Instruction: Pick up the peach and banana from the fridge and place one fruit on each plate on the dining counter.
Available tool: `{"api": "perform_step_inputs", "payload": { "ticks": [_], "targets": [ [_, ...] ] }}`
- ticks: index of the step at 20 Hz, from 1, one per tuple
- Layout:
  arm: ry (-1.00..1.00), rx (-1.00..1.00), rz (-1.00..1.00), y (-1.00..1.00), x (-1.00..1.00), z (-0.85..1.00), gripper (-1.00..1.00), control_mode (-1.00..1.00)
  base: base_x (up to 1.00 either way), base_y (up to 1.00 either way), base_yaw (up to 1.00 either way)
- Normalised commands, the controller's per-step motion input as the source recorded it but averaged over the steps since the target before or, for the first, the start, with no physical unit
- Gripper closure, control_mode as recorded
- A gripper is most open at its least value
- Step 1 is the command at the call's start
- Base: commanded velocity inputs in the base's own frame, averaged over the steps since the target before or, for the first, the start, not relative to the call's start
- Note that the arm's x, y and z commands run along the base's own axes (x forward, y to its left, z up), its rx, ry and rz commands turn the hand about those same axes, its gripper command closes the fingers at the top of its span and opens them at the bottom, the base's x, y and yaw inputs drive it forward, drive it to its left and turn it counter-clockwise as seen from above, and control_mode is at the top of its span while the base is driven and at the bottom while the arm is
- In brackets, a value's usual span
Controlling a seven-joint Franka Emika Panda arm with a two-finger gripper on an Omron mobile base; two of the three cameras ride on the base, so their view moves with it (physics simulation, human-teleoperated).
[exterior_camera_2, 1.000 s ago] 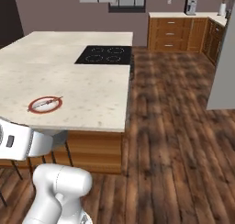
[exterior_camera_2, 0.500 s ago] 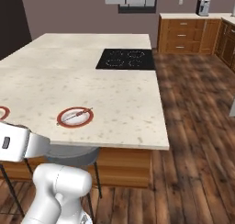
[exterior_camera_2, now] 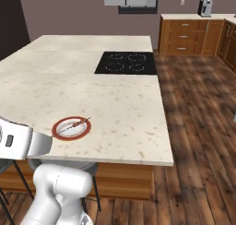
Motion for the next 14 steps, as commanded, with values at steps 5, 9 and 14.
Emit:
{"api": "perform_step_inputs", "payload": {
  "ticks": [5,9,14],
  "targets": [
    [0.1,-0.06,0.0,0.35,0.34,-0.01,1.0,-1.0,0.39,0.53,0.0],
    [0.33,-0.16,0.0,0.9,1.0,-0.17,1.0,-1.0,0.0,0.0,0.0],
    [0.32,-0.13,0.0,0.66,0.98,-0.48,1.0,-1.0,0.0,0.0,0.0]
  ]
}}
